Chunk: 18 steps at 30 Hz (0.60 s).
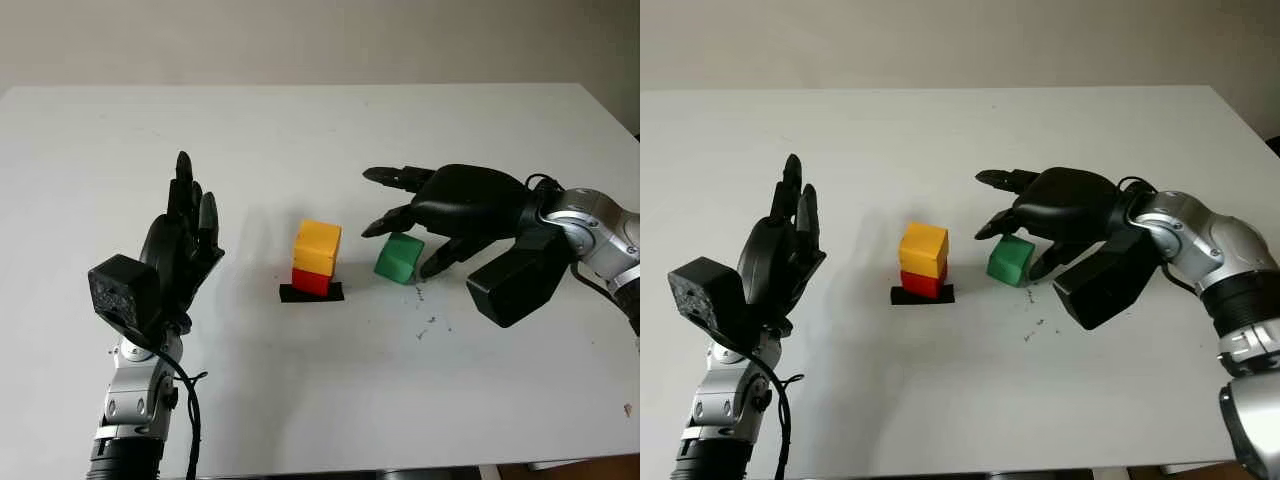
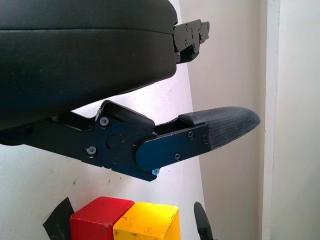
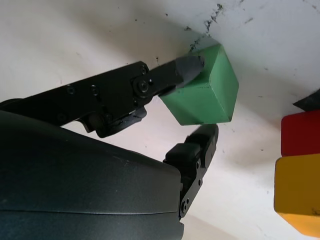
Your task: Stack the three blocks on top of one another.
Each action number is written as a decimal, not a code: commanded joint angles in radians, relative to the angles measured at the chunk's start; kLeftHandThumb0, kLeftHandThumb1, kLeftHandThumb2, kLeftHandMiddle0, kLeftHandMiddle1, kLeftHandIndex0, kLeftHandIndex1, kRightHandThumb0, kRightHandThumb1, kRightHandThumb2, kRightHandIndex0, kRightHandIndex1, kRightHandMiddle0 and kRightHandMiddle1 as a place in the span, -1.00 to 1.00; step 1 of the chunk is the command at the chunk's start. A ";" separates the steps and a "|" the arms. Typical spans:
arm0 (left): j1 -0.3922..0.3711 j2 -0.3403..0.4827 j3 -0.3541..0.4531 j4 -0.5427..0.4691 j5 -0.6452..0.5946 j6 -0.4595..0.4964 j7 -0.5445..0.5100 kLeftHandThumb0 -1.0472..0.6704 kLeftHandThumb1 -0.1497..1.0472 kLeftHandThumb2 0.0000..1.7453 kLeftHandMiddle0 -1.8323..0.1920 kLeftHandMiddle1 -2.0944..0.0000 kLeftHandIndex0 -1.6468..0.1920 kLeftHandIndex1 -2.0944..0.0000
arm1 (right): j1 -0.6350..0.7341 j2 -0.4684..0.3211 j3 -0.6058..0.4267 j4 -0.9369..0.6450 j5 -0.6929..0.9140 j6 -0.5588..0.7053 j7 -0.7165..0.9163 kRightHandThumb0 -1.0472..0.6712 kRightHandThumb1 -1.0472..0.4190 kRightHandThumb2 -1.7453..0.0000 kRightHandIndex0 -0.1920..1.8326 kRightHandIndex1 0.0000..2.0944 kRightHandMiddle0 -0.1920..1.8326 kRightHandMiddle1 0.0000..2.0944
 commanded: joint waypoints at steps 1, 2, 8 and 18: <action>0.006 0.000 0.001 -0.014 0.000 -0.004 0.003 -0.70 1.00 -0.21 1.00 1.00 1.00 1.00 | -0.008 0.003 0.003 0.011 0.002 -0.009 -0.010 -0.26 -0.92 0.93 -0.79 -0.93 -0.11 -0.66; 0.007 0.000 0.000 -0.016 -0.001 -0.002 0.001 -0.70 1.00 -0.21 1.00 1.00 1.00 1.00 | -0.008 0.003 0.004 0.012 0.003 -0.011 -0.010 -0.27 -0.92 0.93 -0.78 -0.94 -0.15 -0.54; 0.007 0.001 -0.002 -0.010 0.000 -0.003 0.001 -0.70 1.00 -0.21 1.00 1.00 1.00 1.00 | -0.006 -0.002 0.010 0.010 -0.011 -0.013 -0.017 -0.29 -0.88 0.94 -0.72 -0.94 -0.33 0.03; -0.008 -0.008 -0.002 0.005 -0.011 0.001 0.001 -0.70 1.00 -0.21 1.00 1.00 1.00 1.00 | -0.051 -0.014 0.007 0.024 -0.064 0.002 -0.052 -0.29 -0.88 0.94 -0.60 -0.92 -0.33 0.20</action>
